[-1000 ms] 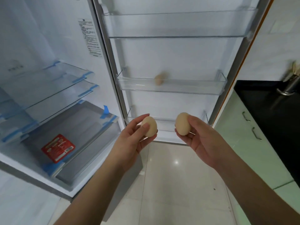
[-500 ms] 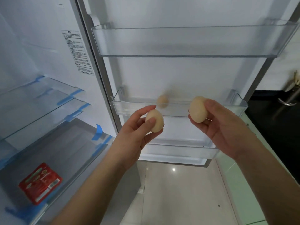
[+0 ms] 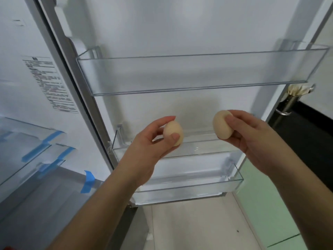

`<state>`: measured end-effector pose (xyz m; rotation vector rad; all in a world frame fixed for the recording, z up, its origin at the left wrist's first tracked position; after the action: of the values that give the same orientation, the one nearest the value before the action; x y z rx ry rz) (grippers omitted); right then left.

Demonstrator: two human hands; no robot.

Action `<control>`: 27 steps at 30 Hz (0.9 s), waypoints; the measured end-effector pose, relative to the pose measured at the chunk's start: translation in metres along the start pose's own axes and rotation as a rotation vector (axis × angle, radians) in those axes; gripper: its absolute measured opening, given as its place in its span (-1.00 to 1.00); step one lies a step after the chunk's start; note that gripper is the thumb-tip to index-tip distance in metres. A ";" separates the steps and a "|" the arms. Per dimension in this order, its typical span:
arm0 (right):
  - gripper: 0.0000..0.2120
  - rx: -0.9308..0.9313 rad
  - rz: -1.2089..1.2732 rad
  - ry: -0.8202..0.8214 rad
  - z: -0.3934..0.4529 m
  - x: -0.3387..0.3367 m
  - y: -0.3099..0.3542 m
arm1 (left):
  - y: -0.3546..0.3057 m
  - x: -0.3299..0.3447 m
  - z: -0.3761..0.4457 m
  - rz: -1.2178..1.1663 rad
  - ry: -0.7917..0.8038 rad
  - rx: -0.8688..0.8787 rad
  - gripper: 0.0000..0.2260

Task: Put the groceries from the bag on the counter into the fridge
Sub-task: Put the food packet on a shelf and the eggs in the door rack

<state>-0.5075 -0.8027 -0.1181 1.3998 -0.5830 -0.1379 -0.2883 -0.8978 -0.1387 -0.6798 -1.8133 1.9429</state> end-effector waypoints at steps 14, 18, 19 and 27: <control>-0.79 -0.003 -0.326 0.082 0.057 -0.009 0.006 | -0.021 0.014 0.041 0.711 -0.119 0.228 -0.52; -0.80 -0.013 -0.550 0.114 0.071 -0.013 -0.001 | -0.022 0.023 0.057 1.060 -0.096 0.319 -0.48; -0.81 -0.012 -0.610 0.126 0.073 -0.013 -0.002 | -0.021 0.026 0.060 1.133 -0.083 0.323 -0.47; -0.80 0.101 -0.937 0.284 0.086 -0.007 -0.009 | -0.032 0.039 0.084 1.377 0.138 0.165 -0.54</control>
<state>-0.5511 -0.8771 -0.1243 1.6617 0.3415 -0.6484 -0.3710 -0.9398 -0.1065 -2.3180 -1.0277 2.5600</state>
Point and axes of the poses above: each hand's wrist, its own z-axis towards the middle knuckle, its own x-axis out of the palm, y = z × x, the point moved 2 cm from there along z, towards the middle knuckle, and after that the axes turned 13 degrees about z, right-handed, at the moved point
